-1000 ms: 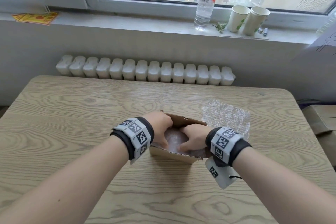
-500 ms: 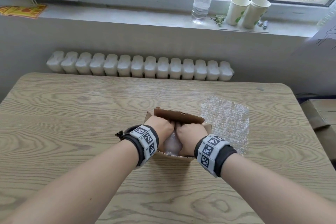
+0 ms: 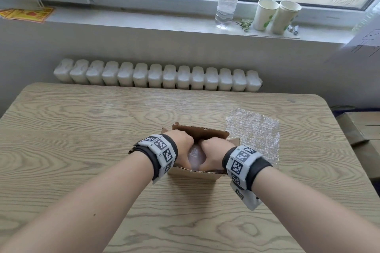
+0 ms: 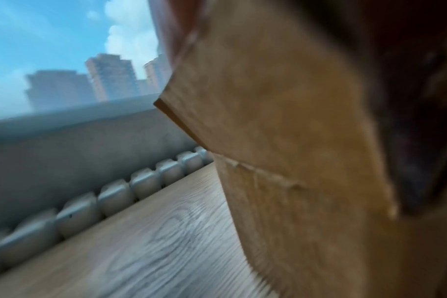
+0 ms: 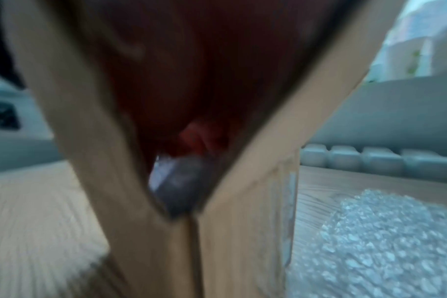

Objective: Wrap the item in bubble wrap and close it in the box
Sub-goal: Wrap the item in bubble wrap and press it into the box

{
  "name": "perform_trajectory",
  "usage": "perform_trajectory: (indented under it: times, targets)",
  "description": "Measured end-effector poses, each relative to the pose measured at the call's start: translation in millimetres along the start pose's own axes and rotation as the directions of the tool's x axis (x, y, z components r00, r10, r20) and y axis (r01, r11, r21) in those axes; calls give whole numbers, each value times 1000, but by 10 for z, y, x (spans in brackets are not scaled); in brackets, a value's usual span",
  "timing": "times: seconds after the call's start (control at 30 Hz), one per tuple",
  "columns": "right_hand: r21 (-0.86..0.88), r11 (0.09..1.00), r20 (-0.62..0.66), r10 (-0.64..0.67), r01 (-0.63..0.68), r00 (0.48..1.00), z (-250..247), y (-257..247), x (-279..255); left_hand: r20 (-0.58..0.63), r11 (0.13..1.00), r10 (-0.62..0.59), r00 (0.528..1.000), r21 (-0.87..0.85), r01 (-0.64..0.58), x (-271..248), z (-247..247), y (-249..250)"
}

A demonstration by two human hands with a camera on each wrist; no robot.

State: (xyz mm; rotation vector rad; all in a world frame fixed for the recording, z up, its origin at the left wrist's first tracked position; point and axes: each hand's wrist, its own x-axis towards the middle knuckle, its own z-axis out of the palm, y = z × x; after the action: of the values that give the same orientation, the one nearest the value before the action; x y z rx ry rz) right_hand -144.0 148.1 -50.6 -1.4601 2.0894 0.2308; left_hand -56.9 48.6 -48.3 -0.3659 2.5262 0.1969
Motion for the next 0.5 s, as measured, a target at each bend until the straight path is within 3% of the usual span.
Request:
perform_trajectory:
  times: [0.13,0.27,0.5]
  targets:
    - [-101,995,-118,12,-24,993,140,-47,6,-103,994,33,994,105,-22,-7,77,88]
    - [-159,987,-170,-19,-8,985,153,-97,23,-146,998,2,989,59,7,-8,124,135]
    - [-38,999,33,31,-30,999,-28,-63,-25,-63,994,-42,997,-99,35,-106,26,85]
